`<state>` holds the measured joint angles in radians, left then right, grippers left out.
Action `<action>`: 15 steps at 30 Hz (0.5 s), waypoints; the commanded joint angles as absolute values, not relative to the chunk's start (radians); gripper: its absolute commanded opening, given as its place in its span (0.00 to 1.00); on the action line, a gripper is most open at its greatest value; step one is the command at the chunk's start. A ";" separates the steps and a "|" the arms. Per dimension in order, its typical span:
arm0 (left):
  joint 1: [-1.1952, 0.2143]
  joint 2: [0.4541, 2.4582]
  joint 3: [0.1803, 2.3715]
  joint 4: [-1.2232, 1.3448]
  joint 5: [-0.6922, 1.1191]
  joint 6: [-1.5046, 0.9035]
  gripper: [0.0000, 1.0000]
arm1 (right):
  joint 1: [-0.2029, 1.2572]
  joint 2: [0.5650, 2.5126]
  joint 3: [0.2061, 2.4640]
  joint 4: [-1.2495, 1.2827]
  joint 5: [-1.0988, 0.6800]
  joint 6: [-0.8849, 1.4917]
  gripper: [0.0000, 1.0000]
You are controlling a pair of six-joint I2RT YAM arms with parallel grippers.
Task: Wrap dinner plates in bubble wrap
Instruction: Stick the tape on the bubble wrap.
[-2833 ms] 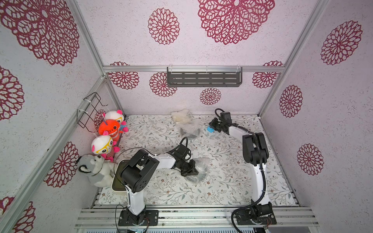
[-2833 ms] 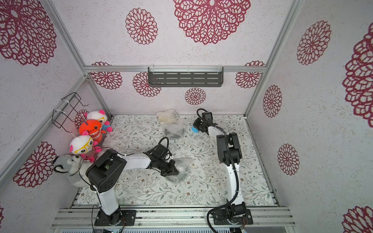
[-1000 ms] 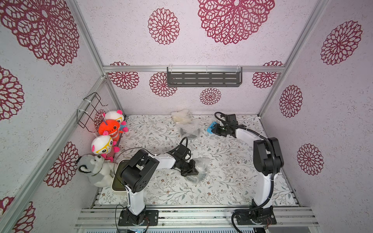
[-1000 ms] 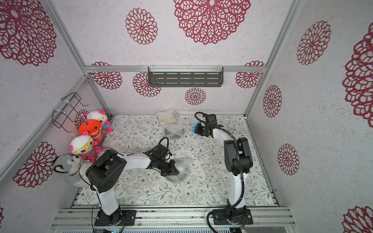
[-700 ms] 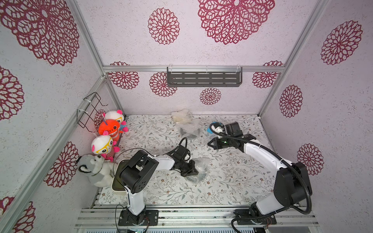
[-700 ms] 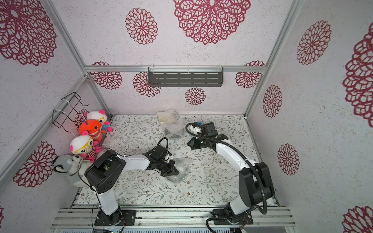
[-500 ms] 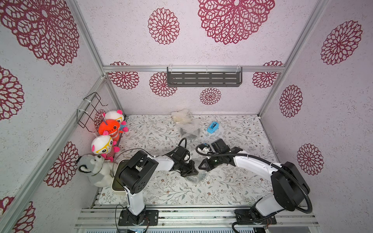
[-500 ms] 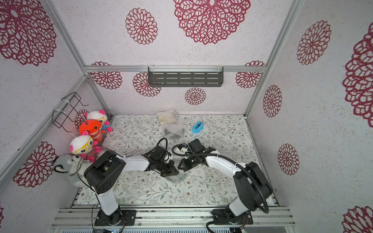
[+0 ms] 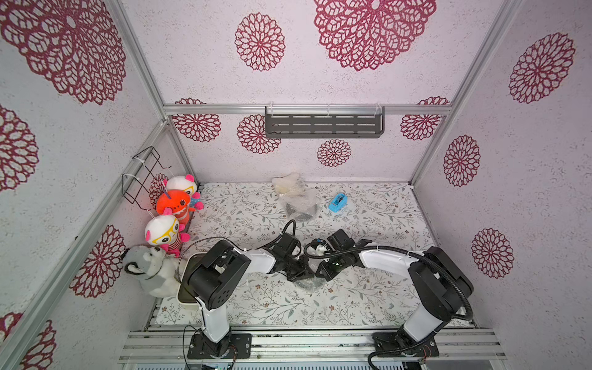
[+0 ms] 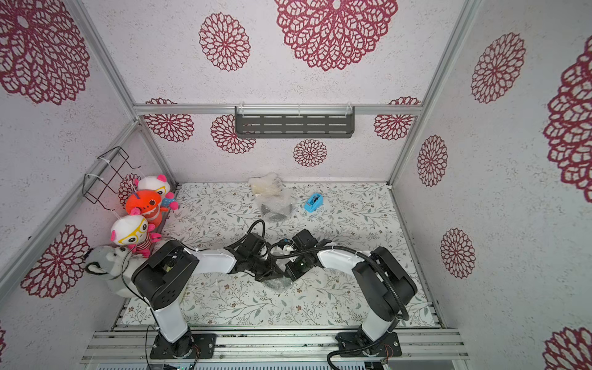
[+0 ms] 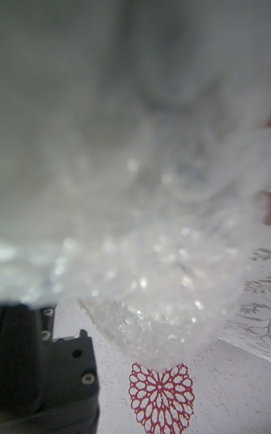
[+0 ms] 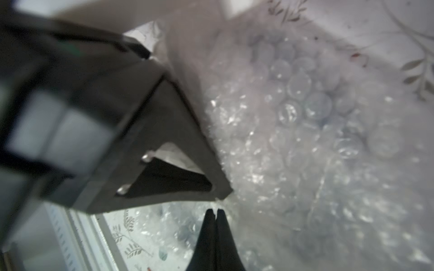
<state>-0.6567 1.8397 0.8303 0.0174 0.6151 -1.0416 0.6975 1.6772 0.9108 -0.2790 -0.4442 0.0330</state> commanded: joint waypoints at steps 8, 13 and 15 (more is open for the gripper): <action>-0.667 1.873 0.802 -0.061 0.509 -1.034 0.00 | 0.707 1.649 0.860 -0.133 -0.266 0.008 0.00; -0.667 1.876 0.804 -0.061 0.509 -1.035 0.00 | 0.737 1.622 0.798 -0.093 -0.099 -0.048 0.00; -0.667 1.879 0.802 -0.059 0.509 -1.036 0.00 | 0.747 1.603 0.755 -0.041 -0.067 -0.035 0.05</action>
